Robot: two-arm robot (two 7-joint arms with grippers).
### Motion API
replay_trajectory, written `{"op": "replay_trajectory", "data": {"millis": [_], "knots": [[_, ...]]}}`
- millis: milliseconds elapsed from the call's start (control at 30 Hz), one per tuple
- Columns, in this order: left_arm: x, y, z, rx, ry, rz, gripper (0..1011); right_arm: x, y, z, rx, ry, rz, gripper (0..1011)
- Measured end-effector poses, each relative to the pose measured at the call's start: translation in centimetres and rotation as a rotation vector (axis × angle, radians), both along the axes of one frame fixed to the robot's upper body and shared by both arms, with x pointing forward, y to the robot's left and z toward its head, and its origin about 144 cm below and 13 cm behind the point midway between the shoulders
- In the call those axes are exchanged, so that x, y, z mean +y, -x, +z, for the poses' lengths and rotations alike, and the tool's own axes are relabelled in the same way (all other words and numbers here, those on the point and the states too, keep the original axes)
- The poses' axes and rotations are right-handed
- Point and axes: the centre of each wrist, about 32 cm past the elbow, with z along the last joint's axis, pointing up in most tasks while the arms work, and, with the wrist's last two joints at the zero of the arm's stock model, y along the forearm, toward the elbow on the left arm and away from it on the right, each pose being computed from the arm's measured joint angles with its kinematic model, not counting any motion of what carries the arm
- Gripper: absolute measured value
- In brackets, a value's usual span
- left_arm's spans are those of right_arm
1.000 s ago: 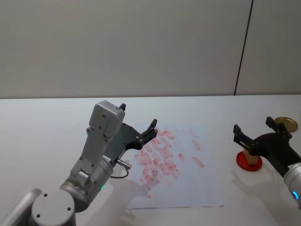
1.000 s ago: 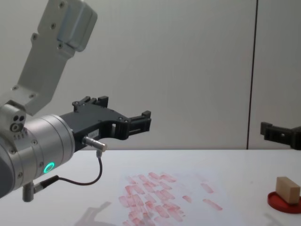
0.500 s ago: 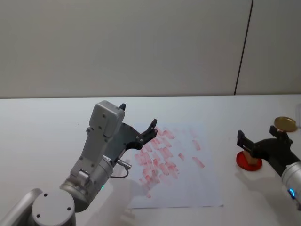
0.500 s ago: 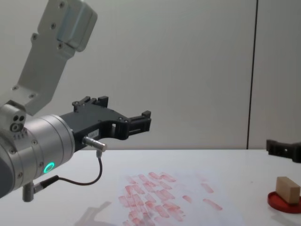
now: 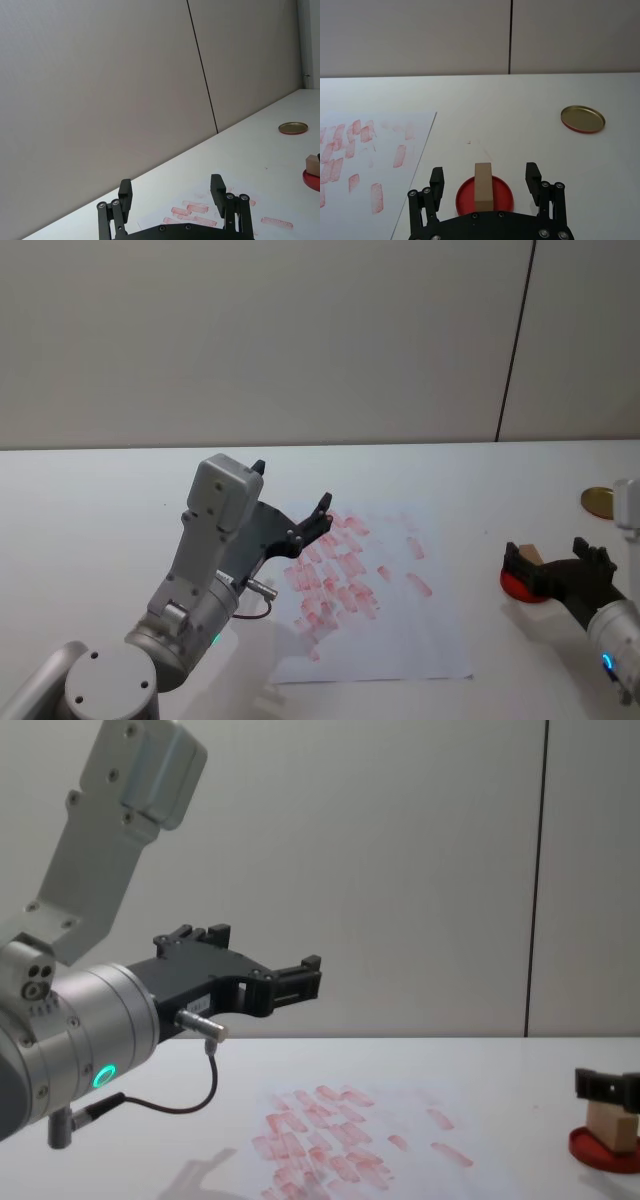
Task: Use the one hand to pick up the stamp and affix it onto the A4 paper.
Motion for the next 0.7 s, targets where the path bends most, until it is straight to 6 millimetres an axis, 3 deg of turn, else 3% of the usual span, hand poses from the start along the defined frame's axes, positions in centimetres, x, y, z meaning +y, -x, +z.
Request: {"op": "replay_trajectory", "data": {"millis": [300, 700], "knots": [[0.0, 0.0, 0.0, 0.000, 0.000, 0.000, 993, 0.6, -0.4, -0.9, 0.032, 0.001, -0.017, 976], [0.0, 0.0, 0.0, 0.000, 0.000, 0.000, 993, 1.3, -0.8, -1.7, 0.049, 0.025, -0.033, 634]]}}
